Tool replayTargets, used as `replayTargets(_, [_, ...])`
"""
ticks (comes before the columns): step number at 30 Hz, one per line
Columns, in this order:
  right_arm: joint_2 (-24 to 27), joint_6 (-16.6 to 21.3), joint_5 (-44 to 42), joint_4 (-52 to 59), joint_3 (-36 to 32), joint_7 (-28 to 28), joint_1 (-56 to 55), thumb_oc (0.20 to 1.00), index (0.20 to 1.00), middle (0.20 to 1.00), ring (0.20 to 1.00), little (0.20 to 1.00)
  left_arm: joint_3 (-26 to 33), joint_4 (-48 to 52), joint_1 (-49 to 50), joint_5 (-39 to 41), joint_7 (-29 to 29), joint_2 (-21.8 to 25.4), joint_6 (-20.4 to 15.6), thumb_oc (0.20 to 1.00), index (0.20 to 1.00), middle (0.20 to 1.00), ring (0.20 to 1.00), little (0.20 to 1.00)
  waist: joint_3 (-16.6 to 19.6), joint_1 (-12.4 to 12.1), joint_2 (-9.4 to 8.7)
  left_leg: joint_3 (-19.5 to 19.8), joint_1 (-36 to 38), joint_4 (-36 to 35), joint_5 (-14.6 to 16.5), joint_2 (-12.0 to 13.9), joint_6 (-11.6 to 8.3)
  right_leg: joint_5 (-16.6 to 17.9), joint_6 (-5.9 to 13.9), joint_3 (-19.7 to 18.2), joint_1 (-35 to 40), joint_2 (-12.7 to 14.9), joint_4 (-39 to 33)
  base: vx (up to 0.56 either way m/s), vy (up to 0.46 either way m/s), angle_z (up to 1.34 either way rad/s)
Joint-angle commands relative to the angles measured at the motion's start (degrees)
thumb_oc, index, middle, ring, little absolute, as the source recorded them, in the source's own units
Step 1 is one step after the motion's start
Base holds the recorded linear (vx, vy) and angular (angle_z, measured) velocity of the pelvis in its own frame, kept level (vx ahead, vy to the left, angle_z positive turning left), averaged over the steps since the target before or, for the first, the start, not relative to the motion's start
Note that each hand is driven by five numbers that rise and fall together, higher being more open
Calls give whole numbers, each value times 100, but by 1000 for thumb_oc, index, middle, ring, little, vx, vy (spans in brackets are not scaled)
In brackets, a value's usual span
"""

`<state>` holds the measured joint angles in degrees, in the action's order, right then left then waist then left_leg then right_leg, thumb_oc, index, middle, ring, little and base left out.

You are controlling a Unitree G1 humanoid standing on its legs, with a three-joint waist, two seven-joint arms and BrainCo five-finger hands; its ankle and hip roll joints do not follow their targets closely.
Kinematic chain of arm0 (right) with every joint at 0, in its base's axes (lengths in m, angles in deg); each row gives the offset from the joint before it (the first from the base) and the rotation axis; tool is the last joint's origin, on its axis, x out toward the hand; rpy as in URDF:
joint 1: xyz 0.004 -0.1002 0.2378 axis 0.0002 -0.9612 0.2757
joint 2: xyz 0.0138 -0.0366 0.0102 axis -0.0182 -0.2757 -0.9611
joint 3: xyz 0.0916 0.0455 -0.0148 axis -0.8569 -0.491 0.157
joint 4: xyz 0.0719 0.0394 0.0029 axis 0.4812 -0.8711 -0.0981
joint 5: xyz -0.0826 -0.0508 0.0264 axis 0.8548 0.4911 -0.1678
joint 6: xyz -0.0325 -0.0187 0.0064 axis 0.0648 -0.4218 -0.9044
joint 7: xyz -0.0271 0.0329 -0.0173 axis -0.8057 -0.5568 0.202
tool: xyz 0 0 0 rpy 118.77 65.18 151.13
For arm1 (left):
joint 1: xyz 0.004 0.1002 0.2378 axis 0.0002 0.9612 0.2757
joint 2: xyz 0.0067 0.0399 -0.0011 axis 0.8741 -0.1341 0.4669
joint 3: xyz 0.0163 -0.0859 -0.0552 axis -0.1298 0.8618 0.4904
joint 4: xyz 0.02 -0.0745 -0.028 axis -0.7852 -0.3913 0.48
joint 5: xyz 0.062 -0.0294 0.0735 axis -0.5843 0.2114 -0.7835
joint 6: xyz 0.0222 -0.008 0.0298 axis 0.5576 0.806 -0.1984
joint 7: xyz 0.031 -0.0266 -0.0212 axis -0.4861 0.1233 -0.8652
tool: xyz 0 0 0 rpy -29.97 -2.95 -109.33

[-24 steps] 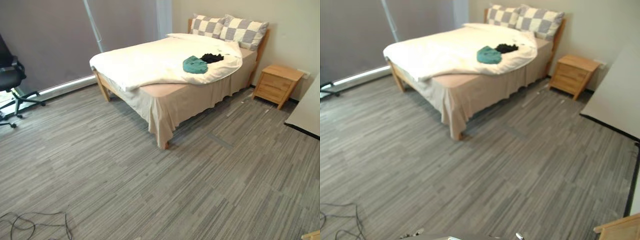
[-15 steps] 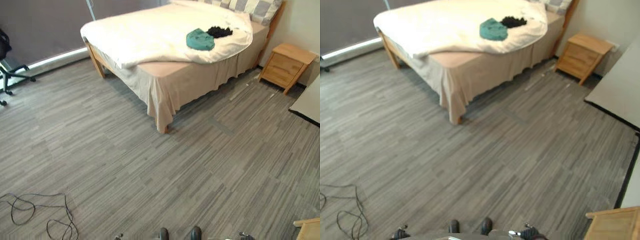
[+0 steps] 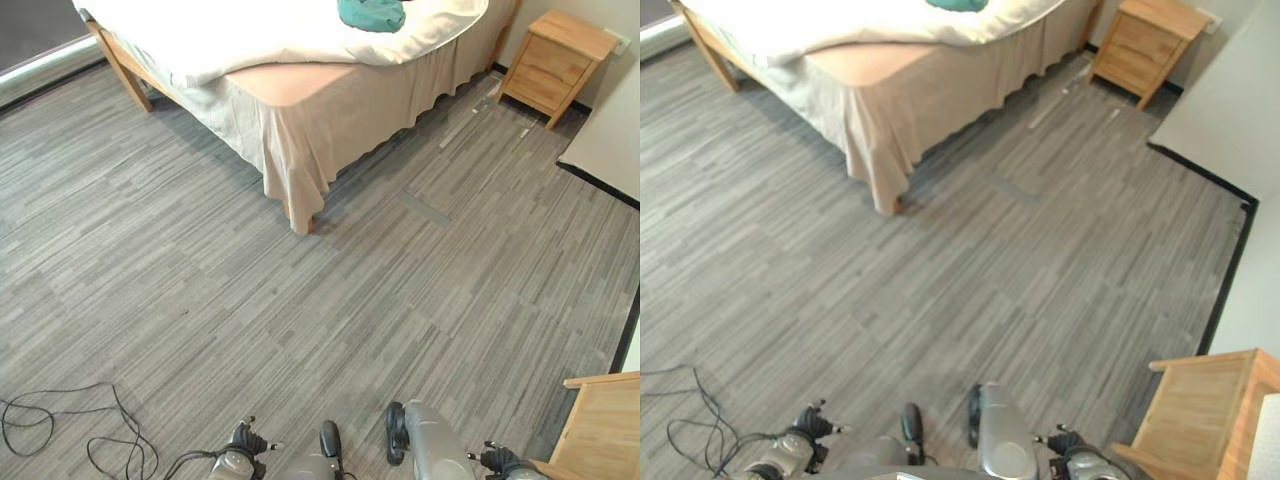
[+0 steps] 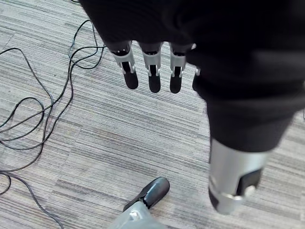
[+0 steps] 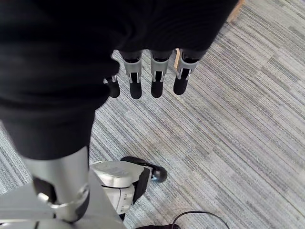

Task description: Tidy up the quilt and then pick up the clothes from the bed and put them into the laundry hamper.

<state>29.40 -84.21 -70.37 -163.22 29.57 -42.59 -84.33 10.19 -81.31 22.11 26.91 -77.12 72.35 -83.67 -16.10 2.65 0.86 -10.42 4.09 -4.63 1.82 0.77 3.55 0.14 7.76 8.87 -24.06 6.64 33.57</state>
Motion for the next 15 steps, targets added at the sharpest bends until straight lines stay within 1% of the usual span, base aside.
replayTargets(1, [-110,-37,-144,-189,-19,-11,5,1000,1000,1000,1000,1000,-144,-261,-75,-122,-104,12,-86,1000,1000,1000,1000,1000,-3,150,83,327,640,-37,672,-9,-376,241,198,303,745,170,-2563,907,-331,35])
replayTargets(2, [-139,-86,-163,-288,-105,-57,-29,1000,1000,1000,1000,1000,-196,-316,-206,-329,-147,49,-147,1000,1000,1000,1000,1000,-21,292,89,308,979,-37,964,126,-640,672,358,572,483,427,-3594,718,-270,53])
replayTargets(3, [-135,-86,-162,-288,-107,-58,-28,1000,1000,1000,1000,1000,-196,-318,-207,-330,-148,44,-149,1000,1000,1000,1000,1000,-36,301,118,314,999,-37,978,158,-648,678,357,599,524,401,-3622,1025,-347,73])
replayTargets(4, [-105,-90,-135,-320,-149,-67,-128,1000,1000,1000,1000,1000,-196,-374,-213,-400,-150,22,-175,1000,1000,1000,1000,1000,12,421,142,316,1320,-37,1203,214,-745,805,406,820,350,602,-3503,497,-136,82])
replayTargets(5, [-101,-90,-135,-319,-149,-68,-131,1000,1000,1000,1000,1000,-196,-375,-211,-401,-150,19,-176,1000,1000,1000,1000,1000,6,426,157,318,1330,-37,1210,228,-747,793,408,830,359,595,-3491,951,-269,63])
replayTargets(6, [-29,-90,-103,-354,-158,-96,-263,1000,1000,1000,1000,1000,-204,-434,-127,-429,-149,-32,-153,1000,1000,1000,1000,1000,68,483,211,326,1547,101,1019,385,-846,872,275,952,530,547,-3303,694,-225,20])
replayTargets(7, [13,-79,-106,-371,-164,-97,-266,1000,1000,1000,1000,1000,-192,-476,-77,-433,-157,-59,-123,1000,1000,1000,1000,1000,72,530,255,313,1474,605,781,517,-935,824,152,910,602,449,-3223,692,-227,11])
replayTargets(8, [14,-79,-107,-372,-164,-97,-266,1000,1000,1000,1000,1000,-192,-476,-77,-433,-157,-61,-123,1000,1000,1000,1000,1000,74,533,261,316,1469,613,787,524,-938,821,150,915,602,445,-3223,613,-313,22])
replayTargets(9, [126,-82,-68,-446,-110,-83,-203,1000,1000,1000,1000,1000,-166,-441,-22,-367,-180,-99,-108,1000,1000,1000,1000,1000,78,490,287,200,949,2126,-203,778,-1117,595,-155,1013,973,174,-3184,386,-222,31])
replayTargets(10, [127,-82,-68,-446,-110,-83,-202,1000,1000,1000,1000,1000,-166,-440,-22,-367,-180,-99,-108,1000,1000,1000,1000,1000,82,495,294,208,936,2142,-194,787,-1121,593,-158,1021,971,168,-3186,721,-496,29])
replayTargets(11, [233,-84,35,-371,39,-23,-116,1000,1000,1000,1000,1000,-202,-296,-46,-292,-225,-67,-89,1000,1000,1000,1000,1000,-65,342,149,424,122,4098,-1059,853,-1086,312,-551,985,1405,-49,-3249,495,-428,-8])
replayTargets(12, [300,-66,52,-278,136,27,53,1000,1000,1000,1000,1000,-203,-194,-144,-145,-290,-27,-75,1000,1000,1000,1000,1000,-180,226,8,469,-328,4848,-1101,856,-1022,159,-686,909,1600,-117,-3272,493,-426,-25])
replayTargets(13, [298,-66,52,-279,135,27,56,1000,1000,1000,1000,1000,-202,-194,-146,-145,-289,-26,-74,1000,1000,1000,1000,1000,-178,233,14,480,-347,4868,-1093,863,-1024,158,-688,918,1593,-122,-3269,515,-298,-67])
replayTargets(14, [312,-84,138,-257,250,94,181,1000,1000,1000,1000,1000,-131,-128,-209,75,-381,-20,-62,1000,1000,1000,1000,1000,-237,8,-143,295,-884,5141,-736,915,-814,-141,-792,747,1905,-198,-3292,358,-148,-72])
replayTargets(15, [313,-84,138,-257,250,94,181,1000,1000,1000,1000,1000,-131,-129,-209,75,-381,-20,-62,1000,1000,1000,1000,1000,-237,7,-142,294,-883,5141,-736,916,-814,-141,-792,747,1906,-199,-3292,564,-183,-73])
